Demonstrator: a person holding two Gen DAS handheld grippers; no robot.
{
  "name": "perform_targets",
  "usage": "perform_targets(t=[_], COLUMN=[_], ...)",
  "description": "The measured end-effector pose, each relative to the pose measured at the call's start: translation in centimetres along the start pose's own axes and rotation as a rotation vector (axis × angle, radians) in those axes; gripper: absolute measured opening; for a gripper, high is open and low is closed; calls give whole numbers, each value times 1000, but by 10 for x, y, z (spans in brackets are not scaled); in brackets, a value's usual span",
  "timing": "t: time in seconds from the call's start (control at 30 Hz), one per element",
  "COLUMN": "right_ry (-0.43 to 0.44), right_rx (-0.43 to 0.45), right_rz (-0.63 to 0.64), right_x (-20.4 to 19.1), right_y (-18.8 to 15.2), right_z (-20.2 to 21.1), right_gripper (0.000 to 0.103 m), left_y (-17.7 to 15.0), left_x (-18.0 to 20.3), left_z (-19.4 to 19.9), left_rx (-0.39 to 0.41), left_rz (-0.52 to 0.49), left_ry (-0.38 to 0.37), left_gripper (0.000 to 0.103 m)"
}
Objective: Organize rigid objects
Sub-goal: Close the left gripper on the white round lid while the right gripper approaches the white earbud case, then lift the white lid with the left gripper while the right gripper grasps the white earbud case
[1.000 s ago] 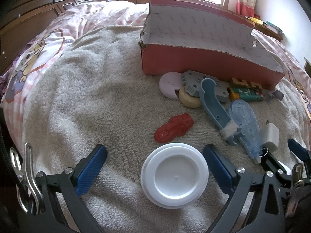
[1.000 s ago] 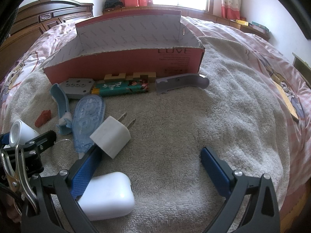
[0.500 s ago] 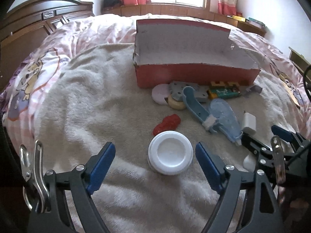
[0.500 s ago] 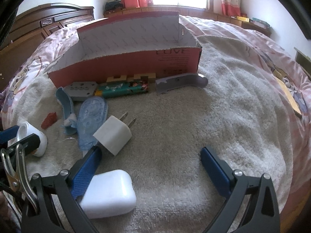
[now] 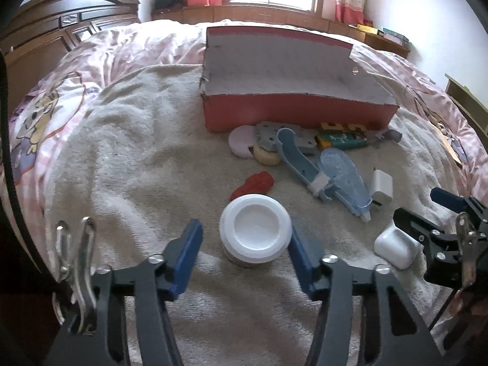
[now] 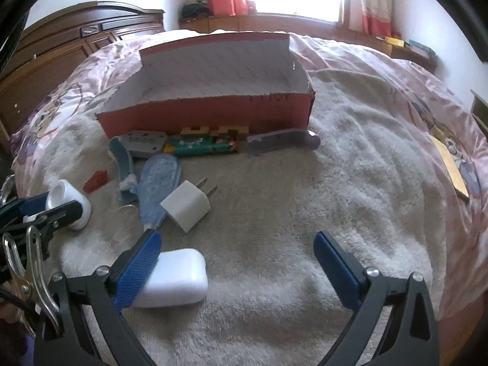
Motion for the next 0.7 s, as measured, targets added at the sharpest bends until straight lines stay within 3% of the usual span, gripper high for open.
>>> perform_targets(t=[0.03,0.3,0.7], right_ry=[6,67,125], right_rx=[-1,-35,-58], right_rz=[1,8,100], right_x=[0,-2,-28], right_y=[-1,-9,-22], right_z=[1,7,16], right_gripper=[102,91,91], left_y=[0,0,-4], left_x=[3,11,10], left_z=[0,-2,-15], left_rx=[1,13,-39], left_rz=[-10,-42,-18], left_ry=[-8,-26,-43], left_gripper=[43,43,43])
Point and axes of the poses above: each gripper's, at about its wrist camera, not at the fingertips, and z roughly against the way its jaws point, x to its right, y to its top, the point moved 7 cm from there along -z, roughly the way its jaws point, and after that the axes turned 7 degrees about -x, right-handed, at the moved point
